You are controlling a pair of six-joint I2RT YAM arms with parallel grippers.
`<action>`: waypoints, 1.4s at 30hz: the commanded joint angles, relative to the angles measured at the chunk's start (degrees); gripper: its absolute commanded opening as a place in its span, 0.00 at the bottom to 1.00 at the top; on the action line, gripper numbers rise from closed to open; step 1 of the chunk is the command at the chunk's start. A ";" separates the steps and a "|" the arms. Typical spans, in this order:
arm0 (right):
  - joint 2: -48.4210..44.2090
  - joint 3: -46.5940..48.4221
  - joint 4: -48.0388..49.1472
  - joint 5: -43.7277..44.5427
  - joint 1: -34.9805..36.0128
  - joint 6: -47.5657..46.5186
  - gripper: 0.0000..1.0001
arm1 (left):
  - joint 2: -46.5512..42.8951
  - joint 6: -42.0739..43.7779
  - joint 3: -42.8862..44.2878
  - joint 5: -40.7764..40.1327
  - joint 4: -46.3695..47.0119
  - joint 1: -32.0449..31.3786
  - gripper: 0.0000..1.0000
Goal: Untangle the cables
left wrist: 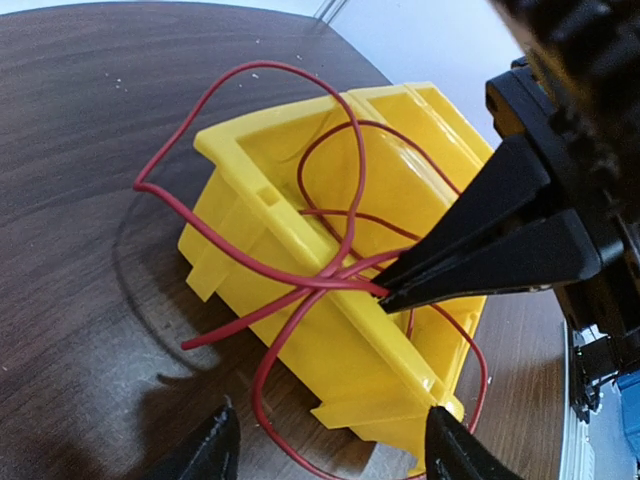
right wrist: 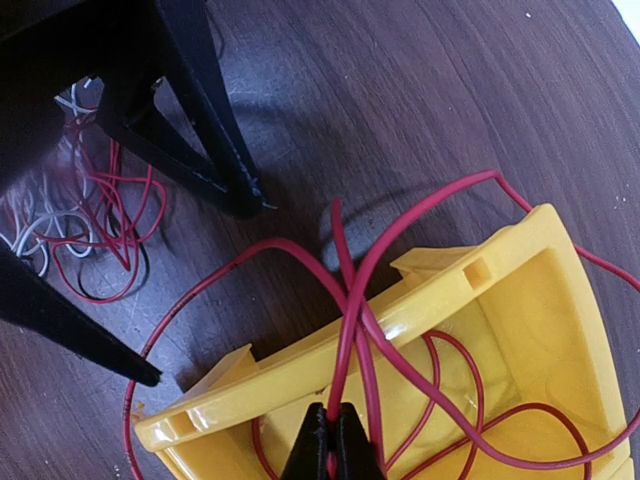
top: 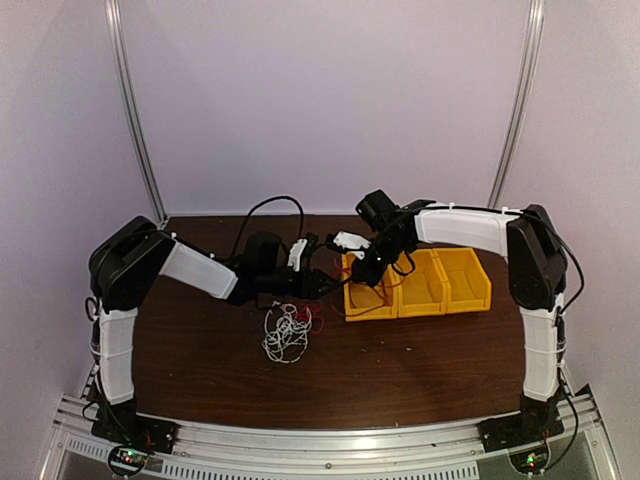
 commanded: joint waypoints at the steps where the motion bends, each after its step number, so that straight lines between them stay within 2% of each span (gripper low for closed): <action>1: -2.87 -1.67 -1.13 0.92 0.04 0.37 0.00 | 2.60 -1.33 3.32 0.85 1.37 0.31 0.63; 6: -2.62 -2.29 -1.14 0.65 0.00 0.37 0.00 | 5.88 -2.15 6.16 -3.53 2.85 0.39 0.65; 10: -2.53 -2.90 -0.70 0.40 0.10 0.51 0.00 | 8.97 -6.87 8.07 4.59 10.76 0.99 0.64; 12: -2.62 -2.83 -0.64 0.48 0.00 0.52 0.00 | 10.10 -9.87 8.48 7.72 15.40 1.10 0.57; 17: -2.96 -2.77 -0.54 0.30 0.01 0.57 0.00 | 10.51 -17.26 5.18 9.79 30.90 1.40 0.47; 19: -3.12 -2.75 -0.54 0.14 0.01 0.59 0.00 | 11.19 -18.62 6.02 9.98 32.14 1.58 0.43; 25: -4.26 -3.04 0.38 -0.45 -0.32 0.91 0.01 | 12.88 -19.61 10.48 10.03 29.34 1.63 0.18; 26: -4.74 -3.04 0.52 -0.49 -0.42 1.01 0.04 | 12.86 -19.65 10.88 9.83 28.43 1.63 0.13; 28: -5.81 -2.74 -0.17 -0.58 -0.72 0.67 0.19 | 12.48 -19.66 10.60 9.60 28.24 1.63 0.04; 30: -7.74 -2.38 -1.69 0.08 -0.94 -1.22 0.31 | 11.37 -19.53 9.80 9.18 27.92 1.63 0.00; 33: -11.14 -4.37 -0.41 2.84 -0.91 -5.06 0.45 | 9.09 -18.66 7.87 8.72 26.96 1.67 0.00; 34: -12.05 -5.37 0.58 3.40 -0.90 -6.71 0.51 | 8.06 -18.46 7.04 8.46 26.47 1.75 0.03; 37: -11.62 -5.70 0.23 3.04 -0.62 -11.69 0.60 | 4.48 -17.57 3.44 6.34 24.81 2.25 0.32; 38: -10.88 -4.93 -0.49 3.07 -0.61 -12.82 0.61 | 3.22 -17.36 1.85 5.56 24.69 2.59 0.39; 40: -8.88 -2.88 -2.61 2.38 -0.41 -15.22 0.64 | 0.72 -16.93 -1.03 4.99 24.22 3.20 0.46; 42: -6.97 -0.38 -4.51 1.65 -0.29 -17.00 0.68 | -1.68 -16.34 -3.69 4.41 23.90 3.82 0.49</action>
